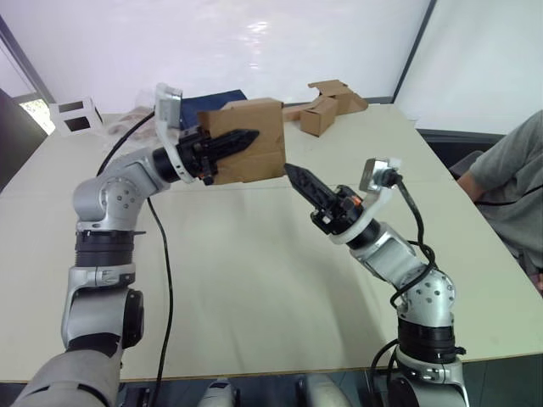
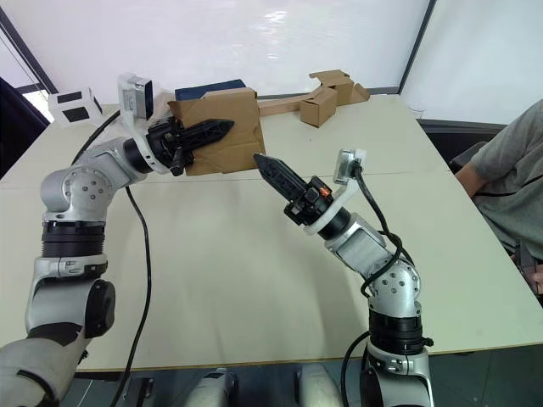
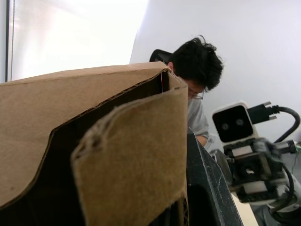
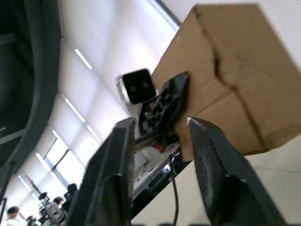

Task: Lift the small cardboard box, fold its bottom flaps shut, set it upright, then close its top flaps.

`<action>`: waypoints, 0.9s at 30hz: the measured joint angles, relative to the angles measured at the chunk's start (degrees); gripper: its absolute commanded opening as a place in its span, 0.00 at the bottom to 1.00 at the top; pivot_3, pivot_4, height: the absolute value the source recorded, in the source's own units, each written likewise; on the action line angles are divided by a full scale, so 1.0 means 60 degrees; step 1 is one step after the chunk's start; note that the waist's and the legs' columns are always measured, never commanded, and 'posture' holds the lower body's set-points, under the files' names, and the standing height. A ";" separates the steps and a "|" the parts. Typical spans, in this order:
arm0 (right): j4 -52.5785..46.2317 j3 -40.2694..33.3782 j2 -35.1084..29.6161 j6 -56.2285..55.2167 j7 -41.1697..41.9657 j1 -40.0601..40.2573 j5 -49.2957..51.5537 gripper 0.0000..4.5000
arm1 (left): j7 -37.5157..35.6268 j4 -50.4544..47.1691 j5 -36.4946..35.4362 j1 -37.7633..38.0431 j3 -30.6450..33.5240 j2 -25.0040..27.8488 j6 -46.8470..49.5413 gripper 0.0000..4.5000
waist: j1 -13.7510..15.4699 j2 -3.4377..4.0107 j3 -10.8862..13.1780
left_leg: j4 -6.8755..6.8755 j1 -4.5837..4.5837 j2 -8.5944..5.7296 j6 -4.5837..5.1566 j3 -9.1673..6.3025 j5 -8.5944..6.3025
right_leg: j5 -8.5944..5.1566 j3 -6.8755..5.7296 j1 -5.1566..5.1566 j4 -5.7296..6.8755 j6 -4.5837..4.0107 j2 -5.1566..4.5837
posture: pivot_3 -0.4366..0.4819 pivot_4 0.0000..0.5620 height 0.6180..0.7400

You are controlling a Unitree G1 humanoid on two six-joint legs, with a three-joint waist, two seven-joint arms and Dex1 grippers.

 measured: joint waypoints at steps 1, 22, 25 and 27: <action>0.0215 -0.0036 0.0121 -0.0250 -0.0117 -0.0067 -0.0242 0.01 | -0.0005 0.0000 0.0000 0.0000 0.0000 -0.0003 0.0001 0.00 | -0.0001 0.0000 0.0000 | 0.0000 0.0000 0.0000 0.0000 0.0000 0.0000 | 0.0000 0.0000 0.0000 0.0000 0.0000 0.0000 | 0.48 0.27 1.00; 0.1246 0.0380 0.0938 -0.0802 -0.0195 -0.0236 -0.1847 0.01 | -0.0104 -0.0033 0.0041 0.0113 0.0002 -0.0035 0.0113 0.00 | -0.0002 0.0000 0.0000 | -0.0001 0.0001 0.0000 -0.0012 0.0001 0.0007 | 0.0000 0.0000 -0.0001 0.0001 0.0000 0.0000 | 0.48 0.27 1.00; 0.1128 0.0448 0.0853 -0.0769 -0.0202 -0.0153 -0.2188 0.01 | 0.0001 -0.0031 0.0191 0.0177 -0.0009 -0.0058 0.0083 0.00 | 0.0004 0.0000 0.0000 | -0.0001 0.0001 0.0000 -0.0012 0.0000 0.0007 | 0.0000 0.0000 -0.0001 0.0001 0.0000 0.0000 | 0.48 0.27 1.00; 0.0946 0.0411 0.0599 -0.0699 -0.0337 0.0043 -0.2273 0.01 | 0.0206 -0.0047 0.0527 0.0161 -0.0196 -0.0015 -0.0052 0.00 | 0.0013 0.0000 0.0000 | 0.0000 0.0001 -0.0001 -0.0012 0.0001 0.0006 | 0.0000 0.0000 0.0000 0.0001 0.0000 -0.0003 | 0.48 0.27 1.00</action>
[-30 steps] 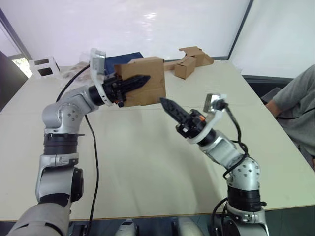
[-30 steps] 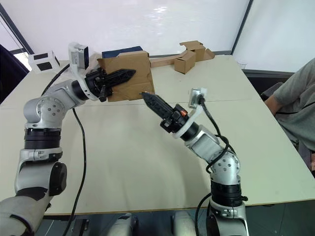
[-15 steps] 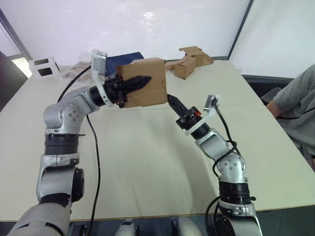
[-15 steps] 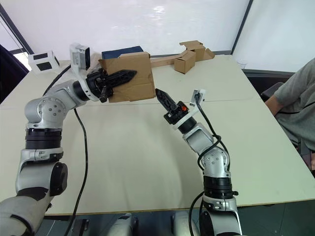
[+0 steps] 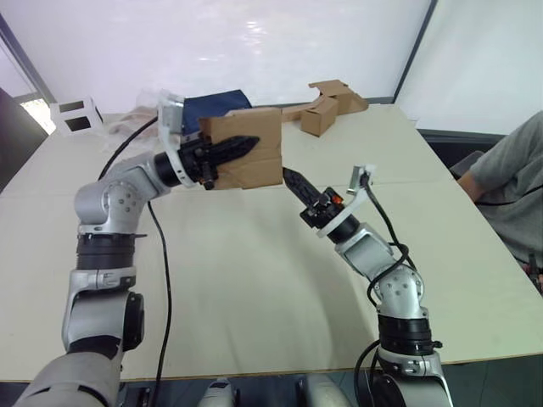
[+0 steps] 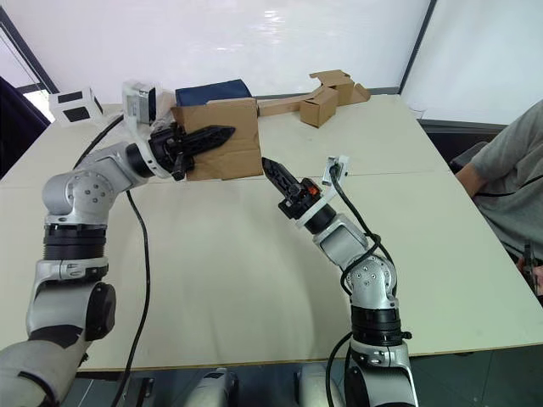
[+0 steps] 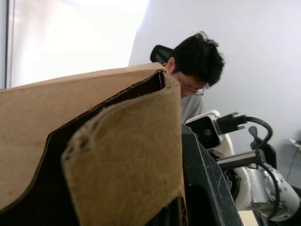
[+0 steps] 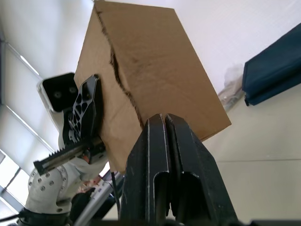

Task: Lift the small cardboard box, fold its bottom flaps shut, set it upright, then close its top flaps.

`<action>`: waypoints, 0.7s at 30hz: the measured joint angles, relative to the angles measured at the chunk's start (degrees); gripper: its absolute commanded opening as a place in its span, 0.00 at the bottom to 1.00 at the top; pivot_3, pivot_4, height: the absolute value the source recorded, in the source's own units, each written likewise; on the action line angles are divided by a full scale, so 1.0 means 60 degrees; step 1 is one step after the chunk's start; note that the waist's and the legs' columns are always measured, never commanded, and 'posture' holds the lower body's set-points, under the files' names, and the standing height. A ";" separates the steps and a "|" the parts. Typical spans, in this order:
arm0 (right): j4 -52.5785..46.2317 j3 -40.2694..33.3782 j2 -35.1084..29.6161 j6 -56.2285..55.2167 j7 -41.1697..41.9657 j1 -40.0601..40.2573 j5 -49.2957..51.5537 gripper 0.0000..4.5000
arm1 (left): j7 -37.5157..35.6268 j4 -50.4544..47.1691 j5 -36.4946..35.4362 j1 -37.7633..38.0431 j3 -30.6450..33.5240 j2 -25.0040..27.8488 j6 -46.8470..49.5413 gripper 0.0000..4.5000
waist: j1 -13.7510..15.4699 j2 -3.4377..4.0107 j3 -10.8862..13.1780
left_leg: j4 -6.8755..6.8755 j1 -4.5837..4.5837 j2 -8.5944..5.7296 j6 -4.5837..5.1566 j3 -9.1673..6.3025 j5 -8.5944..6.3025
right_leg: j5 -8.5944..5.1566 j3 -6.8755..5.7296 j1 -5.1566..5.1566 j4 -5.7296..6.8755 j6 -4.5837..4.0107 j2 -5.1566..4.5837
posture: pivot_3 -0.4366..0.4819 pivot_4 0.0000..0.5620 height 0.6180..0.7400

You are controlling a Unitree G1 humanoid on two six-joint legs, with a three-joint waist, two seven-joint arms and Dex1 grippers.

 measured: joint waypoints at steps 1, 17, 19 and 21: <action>-0.0096 0.0019 -0.0214 0.0113 -0.0041 0.0089 -0.0022 0.01 | 0.0071 -0.0006 0.0174 -0.0005 -0.0195 0.0093 -0.0011 0.00 | 0.0007 0.0000 0.0000 | 0.0000 0.0000 -0.0003 0.0000 0.0000 0.0000 | 0.0000 0.0000 0.0001 0.0000 0.0000 -0.0003 | 0.48 0.27 1.00; -0.1654 0.2456 -0.6805 -0.0367 0.3354 0.1363 -0.4676 0.01 | -0.4185 0.0408 0.5063 -0.2386 -0.6798 0.2391 -0.0525 0.00 | -0.0007 0.0000 0.0007 | -0.0008 -0.0002 -0.0012 0.0028 0.0005 -0.0015 | -0.0008 0.0004 0.0011 -0.0031 0.0011 0.0008 | 0.48 0.27 1.00; -0.1881 0.2879 -0.7061 -0.0693 0.3569 0.1506 -0.5404 0.01 | -0.4771 0.0118 0.5430 -0.2386 -0.7600 0.2345 -0.0653 0.00 | -0.0030 -0.0004 0.0010 | -0.0006 -0.0002 -0.0006 0.0034 0.0006 -0.0019 | -0.0009 0.0009 0.0009 -0.0031 0.0010 0.0014 | 0.48 0.27 1.00; -0.2004 0.3014 -0.6895 -0.0817 0.3543 0.1604 -0.5637 0.01 | -0.5025 0.0021 0.5435 -0.2391 -0.7958 0.2295 -0.0648 0.00 | -0.0020 -0.0007 0.0012 | -0.0003 -0.0002 -0.0003 0.0035 0.0006 -0.0019 | -0.0008 0.0009 0.0010 -0.0030 0.0010 0.0015 | 0.48 0.27 1.00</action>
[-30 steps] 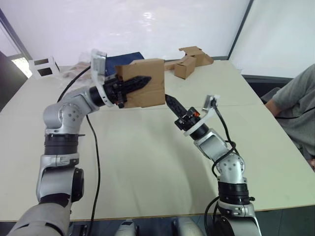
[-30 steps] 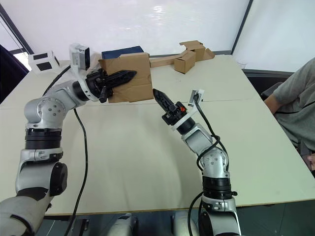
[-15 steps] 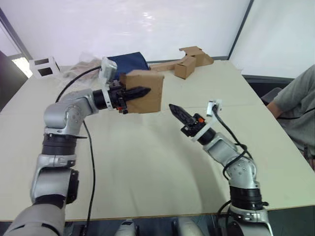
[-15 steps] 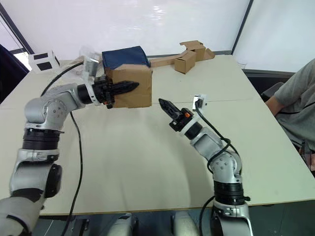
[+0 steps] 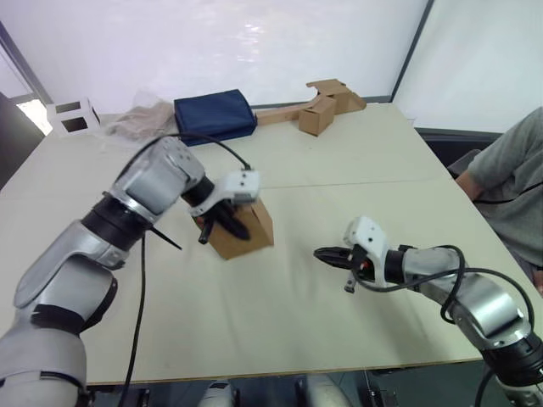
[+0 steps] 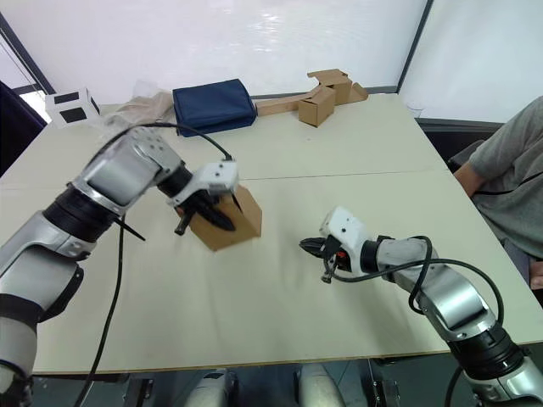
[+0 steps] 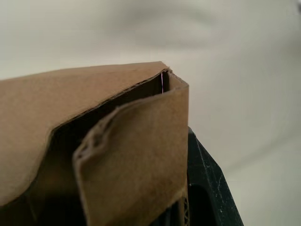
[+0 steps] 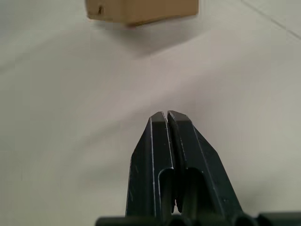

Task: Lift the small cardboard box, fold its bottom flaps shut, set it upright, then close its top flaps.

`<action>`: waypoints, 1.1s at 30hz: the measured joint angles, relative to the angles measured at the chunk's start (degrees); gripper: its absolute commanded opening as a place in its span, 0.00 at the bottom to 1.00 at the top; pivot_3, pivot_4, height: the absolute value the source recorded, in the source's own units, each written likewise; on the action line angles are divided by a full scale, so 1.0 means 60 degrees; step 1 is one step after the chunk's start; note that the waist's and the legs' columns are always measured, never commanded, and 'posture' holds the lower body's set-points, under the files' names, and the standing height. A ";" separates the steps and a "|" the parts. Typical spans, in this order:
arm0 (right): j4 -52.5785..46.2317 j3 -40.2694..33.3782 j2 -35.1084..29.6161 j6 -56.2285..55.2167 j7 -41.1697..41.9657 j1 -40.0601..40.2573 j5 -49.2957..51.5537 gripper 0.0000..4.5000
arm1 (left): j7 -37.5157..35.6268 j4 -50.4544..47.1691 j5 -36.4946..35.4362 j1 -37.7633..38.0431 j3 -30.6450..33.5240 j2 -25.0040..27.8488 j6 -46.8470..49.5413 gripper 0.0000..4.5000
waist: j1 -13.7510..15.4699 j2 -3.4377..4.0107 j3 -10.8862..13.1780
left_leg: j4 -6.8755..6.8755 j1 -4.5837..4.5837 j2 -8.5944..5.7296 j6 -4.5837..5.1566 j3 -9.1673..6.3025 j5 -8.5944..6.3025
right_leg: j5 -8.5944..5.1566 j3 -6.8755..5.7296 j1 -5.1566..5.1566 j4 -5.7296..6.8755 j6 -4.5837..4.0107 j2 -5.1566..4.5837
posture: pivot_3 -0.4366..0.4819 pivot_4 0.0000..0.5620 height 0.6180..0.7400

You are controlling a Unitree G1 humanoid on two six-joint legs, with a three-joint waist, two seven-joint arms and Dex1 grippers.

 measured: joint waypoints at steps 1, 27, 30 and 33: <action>-0.0033 -0.0080 0.0478 0.0002 -0.0174 0.0097 0.0045 0.01 | -0.0086 0.0097 -0.0007 -0.0024 -0.0148 -0.0092 -0.0003 0.00 | 0.0012 -0.0004 0.0001 | 0.0005 0.0000 0.0001 0.0001 -0.0002 0.0000 | 0.0000 -0.0002 0.0002 0.0005 0.0000 -0.0001 | 0.48 0.27 1.00; 0.0677 -0.0109 0.1394 -0.0181 -0.0013 0.0306 -0.0936 0.00 | 0.2171 0.1144 -0.2085 -0.0694 0.3668 0.0829 0.1680 0.05 | 0.0007 -0.0006 0.0003 | 0.0023 0.0011 -0.0002 0.0018 -0.0012 -0.0010 | -0.0007 -0.0008 0.0012 0.0028 -0.0003 -0.0007 | 0.48 0.27 1.00; 0.0846 -0.0035 0.1501 -0.0258 0.0100 0.0144 -0.1057 0.00 | 0.3441 0.0885 -0.2067 0.0655 0.4779 0.0848 0.1555 0.01 | 0.0020 -0.0006 0.0002 | 0.0028 0.0007 -0.0003 0.0013 -0.0013 -0.0007 | -0.0007 -0.0010 0.0011 0.0030 -0.0002 -0.0015 | 0.48 0.27 1.00; 0.1148 0.0169 0.1849 -0.0234 0.0199 -0.0225 -0.1106 0.00 | 0.5107 -0.0317 -0.2218 0.3614 0.6619 0.0586 0.1340 0.01 | -0.0032 0.0013 -0.0011 | 0.0020 0.0026 0.0005 -0.0018 0.0009 0.0010 | -0.0011 0.0013 0.0007 0.0039 -0.0010 -0.0017 | 0.48 0.27 1.00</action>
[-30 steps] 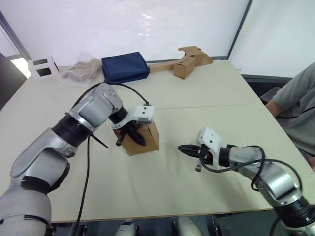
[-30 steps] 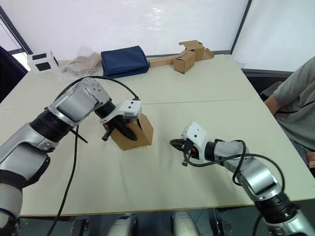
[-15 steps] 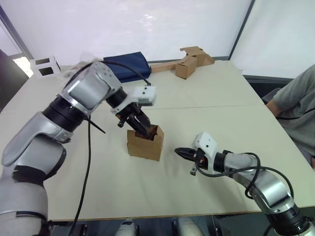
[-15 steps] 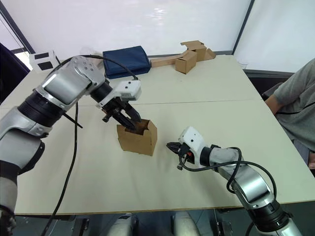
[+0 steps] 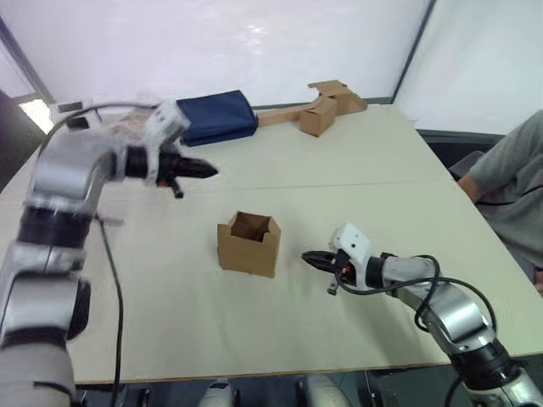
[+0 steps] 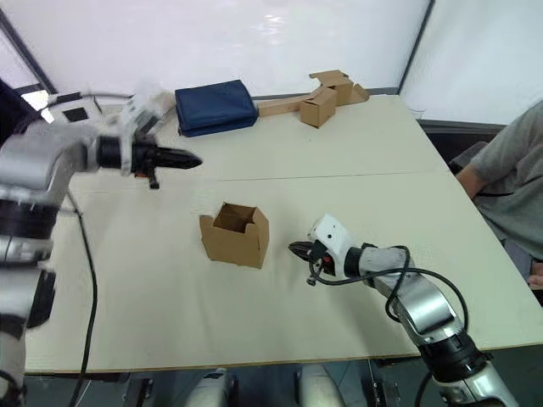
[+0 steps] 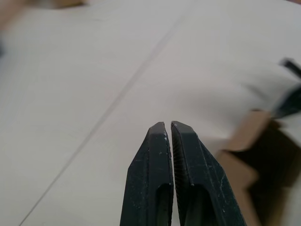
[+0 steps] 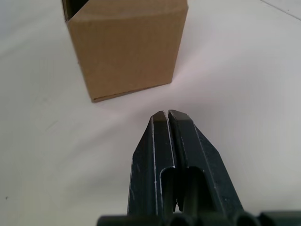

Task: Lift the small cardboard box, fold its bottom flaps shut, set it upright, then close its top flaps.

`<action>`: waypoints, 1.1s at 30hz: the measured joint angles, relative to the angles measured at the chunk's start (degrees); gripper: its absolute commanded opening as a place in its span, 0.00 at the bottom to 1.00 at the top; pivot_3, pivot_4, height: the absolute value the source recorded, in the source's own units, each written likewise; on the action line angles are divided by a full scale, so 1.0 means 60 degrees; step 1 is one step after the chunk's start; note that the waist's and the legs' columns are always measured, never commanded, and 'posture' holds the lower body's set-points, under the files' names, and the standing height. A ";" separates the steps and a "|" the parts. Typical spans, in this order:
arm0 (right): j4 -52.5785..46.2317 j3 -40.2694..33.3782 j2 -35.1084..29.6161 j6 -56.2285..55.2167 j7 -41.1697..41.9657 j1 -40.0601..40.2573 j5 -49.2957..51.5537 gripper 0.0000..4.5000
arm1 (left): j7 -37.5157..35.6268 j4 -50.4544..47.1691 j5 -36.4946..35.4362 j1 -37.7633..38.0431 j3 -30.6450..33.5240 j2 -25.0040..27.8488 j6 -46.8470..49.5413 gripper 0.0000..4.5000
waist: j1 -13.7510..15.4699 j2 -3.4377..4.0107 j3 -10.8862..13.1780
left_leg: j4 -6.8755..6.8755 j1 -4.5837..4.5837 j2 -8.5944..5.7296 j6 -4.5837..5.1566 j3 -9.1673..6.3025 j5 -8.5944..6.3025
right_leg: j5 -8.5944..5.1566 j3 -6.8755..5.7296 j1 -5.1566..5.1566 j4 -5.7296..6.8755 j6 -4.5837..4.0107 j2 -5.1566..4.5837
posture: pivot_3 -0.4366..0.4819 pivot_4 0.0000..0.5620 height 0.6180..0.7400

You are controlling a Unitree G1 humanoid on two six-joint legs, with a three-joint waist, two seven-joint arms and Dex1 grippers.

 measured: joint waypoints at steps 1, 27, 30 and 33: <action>0.0113 0.0126 0.0048 0.0006 0.0049 -0.0131 -0.0057 0.00 | 0.0336 -0.0321 0.0049 0.0861 0.0207 -0.0098 -0.0173 0.01 | -0.0012 -0.0002 -0.0001 | -0.0001 0.0002 0.0007 -0.0001 0.0002 0.0001 | 0.0001 0.0004 -0.0005 -0.0002 -0.0001 0.0003 | 0.48 0.27 1.00; 0.1543 0.0698 0.0000 -0.0384 0.1007 -0.0854 -0.1507 0.00 | 0.1805 -0.3138 0.0235 0.4356 -0.1306 -0.2245 -0.0708 0.01 | 0.0527 -0.0061 -0.0003 | 0.0013 -0.0015 -0.0015 0.0002 -0.0038 -0.0002 | 0.0005 -0.0047 0.0017 0.0002 -0.0001 -0.0015 | 0.48 0.27 1.00; 0.1472 0.0567 -0.0039 -0.0371 0.1032 -0.0745 -0.1496 0.00 | 0.1917 -0.3180 0.0206 0.4356 -0.1315 -0.2312 -0.0636 0.01 | 0.0523 -0.0061 -0.0003 | 0.0013 -0.0015 -0.0016 0.0003 -0.0038 -0.0003 | 0.0005 -0.0047 0.0018 0.0002 -0.0001 -0.0015 | 0.48 0.27 1.00; 0.1286 0.0487 -0.0119 -0.0294 0.1066 -0.0603 -0.1487 0.00 | 0.1938 -0.3131 0.0213 0.4353 -0.1320 -0.2274 -0.0696 0.01 | 0.0516 -0.0061 -0.0003 | 0.0012 -0.0014 -0.0015 0.0003 -0.0038 -0.0003 | 0.0005 -0.0047 0.0018 0.0002 -0.0002 -0.0014 | 0.48 0.27 1.00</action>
